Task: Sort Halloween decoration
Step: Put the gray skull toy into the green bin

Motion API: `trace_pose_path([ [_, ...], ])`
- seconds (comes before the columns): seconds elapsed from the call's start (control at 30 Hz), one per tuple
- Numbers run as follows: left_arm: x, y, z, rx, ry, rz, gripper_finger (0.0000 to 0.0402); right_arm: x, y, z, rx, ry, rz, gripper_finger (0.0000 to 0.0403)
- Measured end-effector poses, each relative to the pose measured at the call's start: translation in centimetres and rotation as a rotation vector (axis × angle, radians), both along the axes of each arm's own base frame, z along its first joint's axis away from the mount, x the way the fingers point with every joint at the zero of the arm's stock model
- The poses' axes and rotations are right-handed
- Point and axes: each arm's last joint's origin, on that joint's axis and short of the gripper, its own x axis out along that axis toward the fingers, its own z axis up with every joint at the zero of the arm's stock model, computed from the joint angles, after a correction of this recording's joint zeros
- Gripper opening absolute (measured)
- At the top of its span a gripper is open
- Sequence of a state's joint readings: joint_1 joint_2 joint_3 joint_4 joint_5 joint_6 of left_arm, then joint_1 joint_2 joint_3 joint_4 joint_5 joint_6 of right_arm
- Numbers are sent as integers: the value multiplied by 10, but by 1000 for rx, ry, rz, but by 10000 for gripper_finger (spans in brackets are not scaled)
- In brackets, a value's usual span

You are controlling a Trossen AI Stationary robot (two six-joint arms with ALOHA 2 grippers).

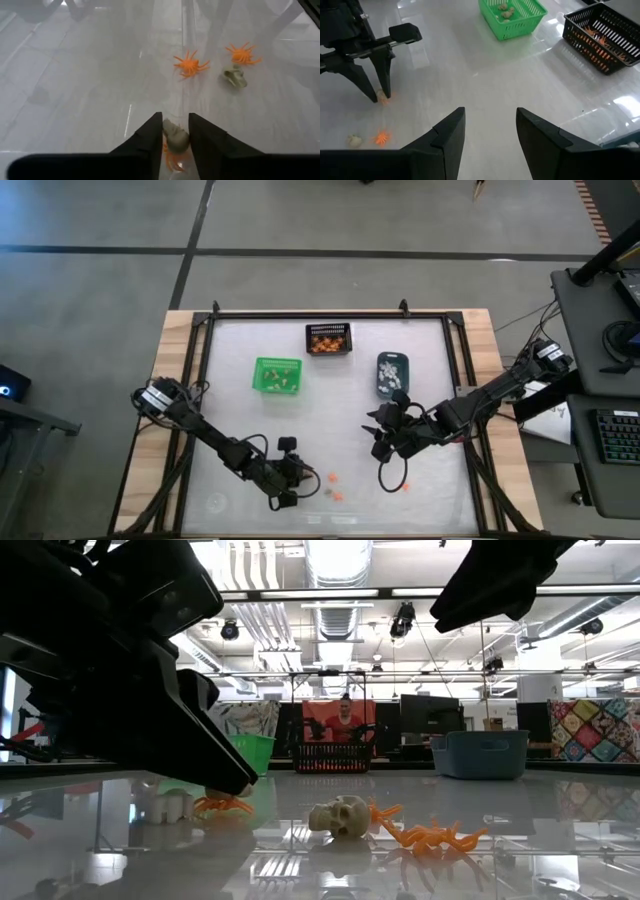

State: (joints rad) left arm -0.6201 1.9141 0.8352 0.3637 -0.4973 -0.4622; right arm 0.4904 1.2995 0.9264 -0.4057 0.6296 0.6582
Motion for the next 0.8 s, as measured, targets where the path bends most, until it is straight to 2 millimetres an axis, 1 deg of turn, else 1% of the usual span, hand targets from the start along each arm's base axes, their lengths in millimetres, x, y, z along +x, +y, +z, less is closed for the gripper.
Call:
trace_pose_path([
  [0.17,0,0,0,1,-2,2,32,0,0,0,-1,0,0,166],
  [0.3,0,0,2,11,-12,8,6,0,0,0,-5,2,4,166],
  [0.53,0,1,10,36,-34,11,0,0,0,0,-13,4,11,166],
  [0.8,0,2,12,67,-49,23,0,0,0,0,-13,4,11,166],
])
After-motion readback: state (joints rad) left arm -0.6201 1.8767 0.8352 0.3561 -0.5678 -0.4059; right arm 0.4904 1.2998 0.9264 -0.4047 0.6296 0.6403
